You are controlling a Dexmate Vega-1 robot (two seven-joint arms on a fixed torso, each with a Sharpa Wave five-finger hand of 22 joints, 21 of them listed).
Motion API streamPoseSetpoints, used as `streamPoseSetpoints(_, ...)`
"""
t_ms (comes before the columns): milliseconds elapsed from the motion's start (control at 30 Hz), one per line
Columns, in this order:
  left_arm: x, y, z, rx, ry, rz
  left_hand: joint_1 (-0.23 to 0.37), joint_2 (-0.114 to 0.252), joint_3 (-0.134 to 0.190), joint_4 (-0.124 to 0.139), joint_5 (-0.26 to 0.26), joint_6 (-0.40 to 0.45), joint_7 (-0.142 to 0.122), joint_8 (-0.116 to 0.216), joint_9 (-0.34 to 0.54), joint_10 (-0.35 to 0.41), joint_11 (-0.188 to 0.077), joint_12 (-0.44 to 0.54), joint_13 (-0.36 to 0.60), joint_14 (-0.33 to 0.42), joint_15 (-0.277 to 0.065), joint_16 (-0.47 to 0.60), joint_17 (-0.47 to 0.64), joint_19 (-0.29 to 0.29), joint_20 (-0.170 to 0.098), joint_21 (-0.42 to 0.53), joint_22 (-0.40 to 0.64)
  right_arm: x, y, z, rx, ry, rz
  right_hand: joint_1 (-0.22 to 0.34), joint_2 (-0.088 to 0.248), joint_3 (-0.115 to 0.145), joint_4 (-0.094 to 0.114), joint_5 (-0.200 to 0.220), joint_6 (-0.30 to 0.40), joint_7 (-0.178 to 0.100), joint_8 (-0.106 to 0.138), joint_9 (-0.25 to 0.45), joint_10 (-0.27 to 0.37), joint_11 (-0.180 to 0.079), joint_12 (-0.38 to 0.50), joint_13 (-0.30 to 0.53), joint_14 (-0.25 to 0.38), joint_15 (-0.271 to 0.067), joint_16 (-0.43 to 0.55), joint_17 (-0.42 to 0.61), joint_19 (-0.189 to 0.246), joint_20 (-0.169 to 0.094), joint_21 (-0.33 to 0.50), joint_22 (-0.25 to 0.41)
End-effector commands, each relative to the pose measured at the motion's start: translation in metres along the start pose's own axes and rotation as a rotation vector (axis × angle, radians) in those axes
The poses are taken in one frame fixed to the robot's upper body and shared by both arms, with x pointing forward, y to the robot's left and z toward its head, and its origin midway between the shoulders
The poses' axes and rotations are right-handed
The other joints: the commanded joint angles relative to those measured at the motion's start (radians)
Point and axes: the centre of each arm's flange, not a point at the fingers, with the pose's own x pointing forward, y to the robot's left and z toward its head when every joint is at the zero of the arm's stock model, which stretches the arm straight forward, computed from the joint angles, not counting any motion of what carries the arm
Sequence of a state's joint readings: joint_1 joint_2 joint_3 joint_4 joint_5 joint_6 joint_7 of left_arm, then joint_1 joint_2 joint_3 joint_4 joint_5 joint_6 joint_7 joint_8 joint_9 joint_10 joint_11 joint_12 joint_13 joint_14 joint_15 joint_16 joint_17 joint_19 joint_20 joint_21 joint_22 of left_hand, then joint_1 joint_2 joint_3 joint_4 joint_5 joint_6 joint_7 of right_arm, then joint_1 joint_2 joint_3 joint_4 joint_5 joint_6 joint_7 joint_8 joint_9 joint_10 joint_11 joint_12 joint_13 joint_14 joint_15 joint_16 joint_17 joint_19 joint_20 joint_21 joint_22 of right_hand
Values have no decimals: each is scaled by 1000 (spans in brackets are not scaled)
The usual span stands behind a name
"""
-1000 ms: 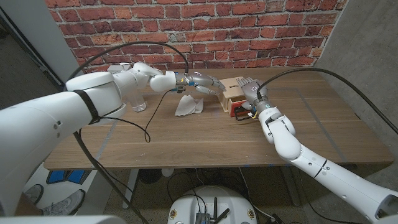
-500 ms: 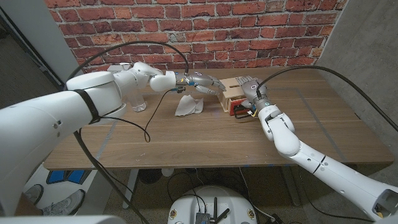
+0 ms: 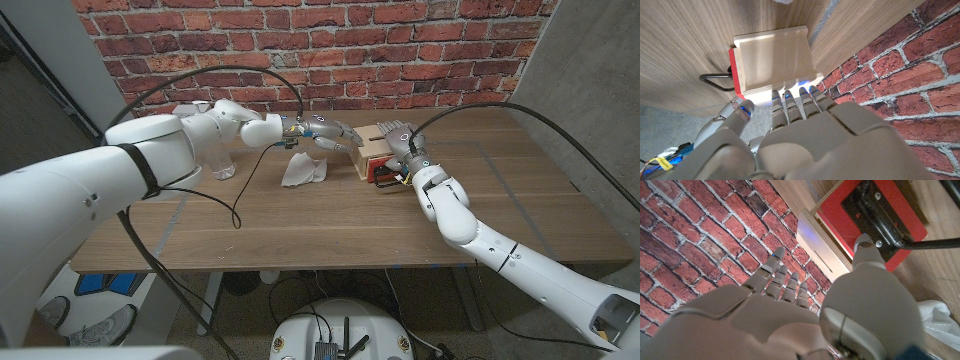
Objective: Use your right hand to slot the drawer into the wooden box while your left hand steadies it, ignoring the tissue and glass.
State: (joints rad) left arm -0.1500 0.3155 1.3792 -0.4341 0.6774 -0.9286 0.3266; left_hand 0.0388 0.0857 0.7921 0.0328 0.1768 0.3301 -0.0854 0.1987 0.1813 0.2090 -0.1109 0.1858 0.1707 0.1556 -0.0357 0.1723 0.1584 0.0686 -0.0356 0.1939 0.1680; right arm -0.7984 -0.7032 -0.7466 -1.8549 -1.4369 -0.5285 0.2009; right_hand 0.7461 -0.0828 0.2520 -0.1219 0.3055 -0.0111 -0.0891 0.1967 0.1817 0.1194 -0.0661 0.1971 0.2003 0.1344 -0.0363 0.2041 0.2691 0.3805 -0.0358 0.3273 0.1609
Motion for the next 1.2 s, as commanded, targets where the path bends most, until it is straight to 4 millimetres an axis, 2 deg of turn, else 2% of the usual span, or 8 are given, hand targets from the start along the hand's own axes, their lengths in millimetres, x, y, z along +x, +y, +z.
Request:
streamPoseSetpoints(33, 0, 0, 1, -10, -3, 6, -2, 73, 7, 2, -1, -2, 1, -3, 2, 7, 0, 0, 3, 11, -104, 0, 3, 7, -118, -1, 1, 7, 0, 0, -3, 2, -8, -7, 3, 0, 5, 9, 5, -6, 9, 3, 4, 6, 0, 0, 12, 1, 9, -1, 10, 4, -2, 1)
streamPoseSetpoints(1200, 4, -1, 1, -20, 5, -10, -4, 72, 11, 1, -1, 7, 3, -1, 2, 14, -1, 0, 3, 19, -104, 1, 4, 14, -119, 0, 1, 22, 6, -3, -3, 30, -21, -14, 7, 1, 4, 21, 18, -11, 10, 3, 7, 6, -1, 0, 22, 5, 13, -7, 18, 7, -24, 2)
